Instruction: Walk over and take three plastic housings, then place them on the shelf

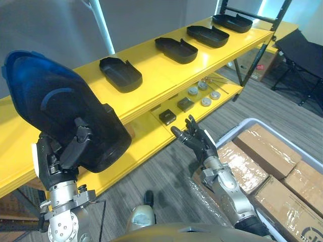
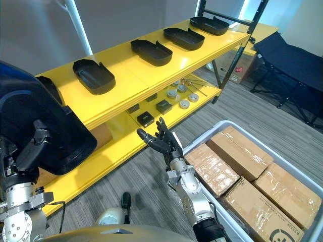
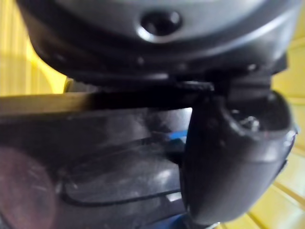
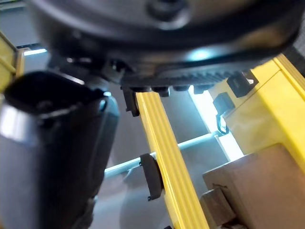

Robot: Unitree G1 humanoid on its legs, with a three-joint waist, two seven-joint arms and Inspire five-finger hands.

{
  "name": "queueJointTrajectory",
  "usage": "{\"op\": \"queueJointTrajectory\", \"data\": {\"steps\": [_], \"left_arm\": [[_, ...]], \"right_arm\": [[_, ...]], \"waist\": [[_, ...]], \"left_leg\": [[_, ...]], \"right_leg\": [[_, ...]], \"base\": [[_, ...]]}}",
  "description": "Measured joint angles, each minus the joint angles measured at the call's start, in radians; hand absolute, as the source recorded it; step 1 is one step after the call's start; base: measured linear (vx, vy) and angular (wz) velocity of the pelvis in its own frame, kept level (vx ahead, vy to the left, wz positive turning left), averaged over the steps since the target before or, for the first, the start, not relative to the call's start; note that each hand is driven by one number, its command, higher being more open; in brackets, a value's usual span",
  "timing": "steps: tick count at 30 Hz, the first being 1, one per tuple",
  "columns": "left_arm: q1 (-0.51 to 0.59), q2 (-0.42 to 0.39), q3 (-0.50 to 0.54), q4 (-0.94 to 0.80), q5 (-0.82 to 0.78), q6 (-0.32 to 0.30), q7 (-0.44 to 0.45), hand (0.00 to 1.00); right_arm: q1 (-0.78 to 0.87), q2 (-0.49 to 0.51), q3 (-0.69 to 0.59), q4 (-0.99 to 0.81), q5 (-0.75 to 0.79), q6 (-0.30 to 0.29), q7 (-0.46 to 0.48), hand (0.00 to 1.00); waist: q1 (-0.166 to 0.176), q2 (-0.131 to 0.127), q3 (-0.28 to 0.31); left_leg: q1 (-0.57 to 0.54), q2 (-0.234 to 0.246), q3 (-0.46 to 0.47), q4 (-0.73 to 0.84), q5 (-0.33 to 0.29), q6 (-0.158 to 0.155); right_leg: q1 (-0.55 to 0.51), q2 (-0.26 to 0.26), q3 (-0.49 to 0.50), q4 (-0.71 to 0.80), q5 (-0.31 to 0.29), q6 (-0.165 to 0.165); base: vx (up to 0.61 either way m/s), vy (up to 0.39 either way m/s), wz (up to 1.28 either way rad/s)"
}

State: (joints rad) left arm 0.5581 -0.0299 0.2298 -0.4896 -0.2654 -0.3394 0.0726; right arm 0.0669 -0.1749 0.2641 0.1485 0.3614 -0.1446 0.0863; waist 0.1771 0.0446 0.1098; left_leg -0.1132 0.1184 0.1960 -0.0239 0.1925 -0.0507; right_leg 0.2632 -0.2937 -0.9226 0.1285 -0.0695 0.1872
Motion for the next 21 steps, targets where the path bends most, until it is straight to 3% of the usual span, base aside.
{"op": "queueJointTrajectory", "data": {"steps": [1,4,6,12,18,20,21], "left_arm": [[0.0,0.0,-0.003,0.0,0.001,0.0,-0.004,0.0],[-0.01,0.013,-0.039,0.0,-0.001,0.0,-0.059,0.0],[-0.009,0.025,-0.064,0.0,-0.007,-0.003,-0.117,0.0],[0.021,0.03,-0.109,-0.005,-0.153,-0.029,-0.242,0.0],[0.024,0.066,-0.116,-0.013,-0.159,-0.033,-0.287,0.0],[0.007,0.073,-0.077,-0.017,-0.157,-0.033,-0.301,0.0],[-0.018,0.099,-0.033,-0.032,-0.161,-0.033,-0.329,0.0]], "right_arm": [[0.002,0.001,-0.002,0.0,0.0,-0.001,0.005,1.0],[0.048,0.016,-0.03,-0.01,0.0,-0.028,0.005,1.0],[0.075,0.016,-0.027,-0.022,-0.003,-0.046,0.001,1.0],[0.02,-0.004,-0.016,-0.029,-0.083,-0.078,0.01,1.0],[-0.044,-0.016,-0.016,-0.029,-0.083,-0.138,0.012,1.0],[-0.046,0.007,-0.021,-0.034,-0.083,-0.141,0.008,1.0],[-0.043,0.037,-0.038,-0.037,-0.103,-0.152,-0.015,1.0]], "waist": [[-0.003,-0.001,0.002],[-0.027,-0.011,0.022],[-0.04,-0.014,0.028],[-0.013,0.028,0.045],[-0.01,0.019,0.064],[0.001,-0.018,0.086],[0.009,-0.061,0.109]], "left_leg": [[-0.001,-0.003,-0.004,0.0,0.001,0.003],[-0.006,-0.036,-0.083,0.001,0.012,0.017],[-0.005,-0.074,-0.153,-0.028,0.044,0.02],[-0.053,-0.063,-0.187,-0.031,0.081,0.014],[-0.052,-0.105,-0.202,-0.032,0.076,0.022],[-0.062,-0.12,-0.152,0.006,0.048,0.022],[-0.075,-0.158,-0.097,0.164,-0.046,0.058]], "right_leg": [[-0.001,-0.003,0.004,0.01,-0.007,-0.002],[-0.02,-0.002,0.132,0.098,-0.109,-0.033],[-0.024,-0.006,0.187,0.153,-0.175,-0.016],[-0.062,0.0,0.157,0.21,-0.203,-0.007],[-0.036,-0.039,0.109,0.234,-0.219,0.01],[0.0,-0.07,0.07,0.215,-0.231,0.021],[0.065,-0.102,0.03,0.188,-0.223,0.06]], "base": [[-0.04,0.019,0.23],[-0.09,-0.012,0.78],[-0.08,-0.067,1.02],[-0.05,-0.062,0.28],[0.05,0.012,0.23],[0.09,0.052,0.36],[0.2,0.039,0.55]]}}
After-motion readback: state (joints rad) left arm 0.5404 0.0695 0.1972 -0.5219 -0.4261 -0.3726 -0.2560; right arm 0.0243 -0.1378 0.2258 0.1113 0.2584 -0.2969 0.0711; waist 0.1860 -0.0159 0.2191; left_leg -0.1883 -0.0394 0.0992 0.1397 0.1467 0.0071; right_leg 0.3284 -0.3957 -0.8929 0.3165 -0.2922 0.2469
